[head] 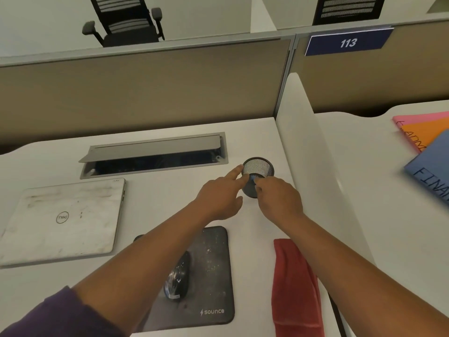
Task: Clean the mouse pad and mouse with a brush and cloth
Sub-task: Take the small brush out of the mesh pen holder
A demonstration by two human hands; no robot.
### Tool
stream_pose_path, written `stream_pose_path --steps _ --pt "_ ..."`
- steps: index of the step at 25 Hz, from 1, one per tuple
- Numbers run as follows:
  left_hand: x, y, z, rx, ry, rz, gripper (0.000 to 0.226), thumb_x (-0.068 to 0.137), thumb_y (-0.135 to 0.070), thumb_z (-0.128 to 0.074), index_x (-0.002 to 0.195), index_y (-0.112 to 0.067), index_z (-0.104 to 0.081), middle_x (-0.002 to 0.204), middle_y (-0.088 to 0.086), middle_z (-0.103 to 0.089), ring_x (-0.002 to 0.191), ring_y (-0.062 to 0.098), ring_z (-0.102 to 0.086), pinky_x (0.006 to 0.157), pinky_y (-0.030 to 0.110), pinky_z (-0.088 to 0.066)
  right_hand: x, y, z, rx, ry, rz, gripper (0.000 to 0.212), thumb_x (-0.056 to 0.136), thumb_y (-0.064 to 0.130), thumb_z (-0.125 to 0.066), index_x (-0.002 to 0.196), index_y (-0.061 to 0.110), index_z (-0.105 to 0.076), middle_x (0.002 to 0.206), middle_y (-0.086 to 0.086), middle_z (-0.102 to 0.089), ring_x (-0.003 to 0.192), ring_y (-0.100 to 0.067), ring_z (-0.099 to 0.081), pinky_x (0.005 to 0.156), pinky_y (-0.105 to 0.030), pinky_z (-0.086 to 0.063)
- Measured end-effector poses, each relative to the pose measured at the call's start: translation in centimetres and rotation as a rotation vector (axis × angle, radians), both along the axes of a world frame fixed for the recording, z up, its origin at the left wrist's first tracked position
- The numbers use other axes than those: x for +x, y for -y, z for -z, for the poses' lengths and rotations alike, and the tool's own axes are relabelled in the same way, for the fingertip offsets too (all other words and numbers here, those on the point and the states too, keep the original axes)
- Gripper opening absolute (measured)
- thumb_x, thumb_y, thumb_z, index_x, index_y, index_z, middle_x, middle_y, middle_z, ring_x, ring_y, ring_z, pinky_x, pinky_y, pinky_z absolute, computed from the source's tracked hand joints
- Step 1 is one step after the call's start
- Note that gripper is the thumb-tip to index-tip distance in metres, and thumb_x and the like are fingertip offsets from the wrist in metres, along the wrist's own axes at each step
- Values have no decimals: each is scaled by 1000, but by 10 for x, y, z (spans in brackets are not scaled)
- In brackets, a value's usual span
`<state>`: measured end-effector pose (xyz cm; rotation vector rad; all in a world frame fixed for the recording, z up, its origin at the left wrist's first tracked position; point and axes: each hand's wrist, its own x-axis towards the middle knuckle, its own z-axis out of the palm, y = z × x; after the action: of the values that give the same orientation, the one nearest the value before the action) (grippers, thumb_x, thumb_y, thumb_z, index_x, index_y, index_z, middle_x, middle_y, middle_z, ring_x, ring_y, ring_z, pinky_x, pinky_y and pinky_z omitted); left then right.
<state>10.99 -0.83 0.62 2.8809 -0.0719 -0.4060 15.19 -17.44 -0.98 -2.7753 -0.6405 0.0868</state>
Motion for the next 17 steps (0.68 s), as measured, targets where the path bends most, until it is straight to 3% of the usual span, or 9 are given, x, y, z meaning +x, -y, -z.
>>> stream_pose_path --steps 6,11,14,17 --pt "-1 -1 0 -11 -14 8 70 100 -36 -53 160 -30 -19 170 -7 2 122 28 -60 89 38 -51 -5 3 -4 47 65 -9 28 99 15 -51 122 17 -66 107 -6 -70 91 -26 -66 64 -27 -42" --pt "-24 -12 -12 -67 21 -39 77 100 -37 -53 162 -30 -7 169 -9 4 132 26 -54 100 41 -48 -14 9 -14 132 167 -23 27 98 9 -51 119 9 -67 99 -12 -70 84 -33 -66 64 -33 -44" --pt "-45 -25 -18 -94 22 -69 74 101 -38 -51 162 -28 -10 169 -12 1 139 23 -46 107 41 -45 -21 12 -18 206 218 -21 18 96 6 -53 107 6 -68 86 -12 -69 74 -34 -64 59 -28 -35" --pt "-70 -37 -23 -135 36 -110 69 101 -37 -52 161 -27 -18 168 -13 -10 147 15 -34 113 39 -39 -29 17 -29 399 333 -14 16 96 4 -55 105 3 -69 83 -11 -70 69 -31 -65 57 -28 -45"
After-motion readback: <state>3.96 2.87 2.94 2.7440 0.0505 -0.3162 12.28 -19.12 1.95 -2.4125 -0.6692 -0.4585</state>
